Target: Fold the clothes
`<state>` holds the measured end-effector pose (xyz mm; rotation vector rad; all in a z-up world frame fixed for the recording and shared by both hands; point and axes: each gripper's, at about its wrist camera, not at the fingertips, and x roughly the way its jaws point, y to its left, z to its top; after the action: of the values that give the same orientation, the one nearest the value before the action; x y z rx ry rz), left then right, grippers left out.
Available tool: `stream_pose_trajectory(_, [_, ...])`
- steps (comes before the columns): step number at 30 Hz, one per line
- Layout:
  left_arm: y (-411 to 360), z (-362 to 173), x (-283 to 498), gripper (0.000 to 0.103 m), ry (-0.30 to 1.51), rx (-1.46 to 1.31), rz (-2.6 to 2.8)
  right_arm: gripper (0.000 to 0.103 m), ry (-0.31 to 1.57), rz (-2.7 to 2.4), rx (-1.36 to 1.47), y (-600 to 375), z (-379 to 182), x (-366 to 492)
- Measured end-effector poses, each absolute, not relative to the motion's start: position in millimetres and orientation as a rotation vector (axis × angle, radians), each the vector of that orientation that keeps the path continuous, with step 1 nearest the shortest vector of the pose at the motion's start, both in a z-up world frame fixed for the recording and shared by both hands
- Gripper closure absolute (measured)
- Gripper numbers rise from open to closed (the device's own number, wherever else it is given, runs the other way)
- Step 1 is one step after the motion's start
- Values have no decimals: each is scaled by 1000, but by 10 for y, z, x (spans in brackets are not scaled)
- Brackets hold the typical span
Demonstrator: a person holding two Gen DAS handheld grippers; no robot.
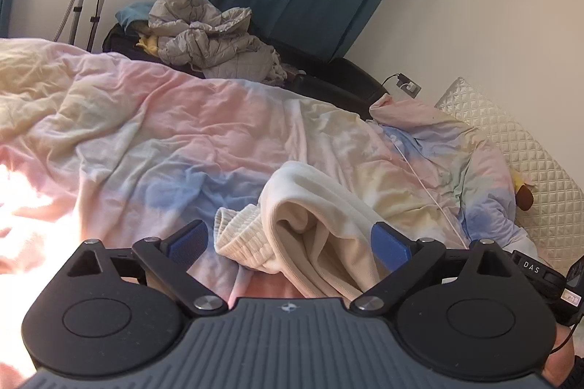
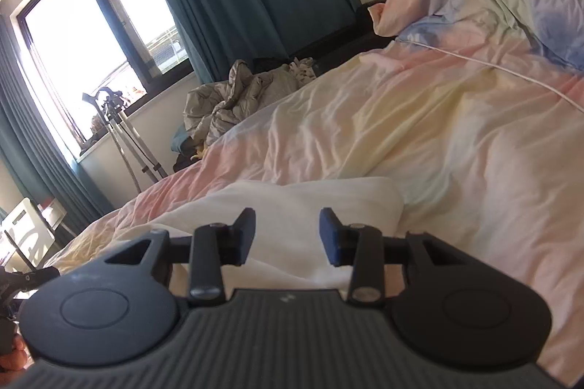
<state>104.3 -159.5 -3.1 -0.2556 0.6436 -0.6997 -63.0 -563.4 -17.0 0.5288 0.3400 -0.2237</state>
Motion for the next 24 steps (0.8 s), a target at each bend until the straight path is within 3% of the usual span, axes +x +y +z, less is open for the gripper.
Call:
stream_pose_trajectory(12, [-525, 991, 453, 0, 352, 0, -411, 62, 250, 32, 306, -4215, 856, -439])
stream_pose_trajectory(24, [19, 755, 222, 0, 326, 53, -165, 62, 265, 163, 179, -3076, 817, -47])
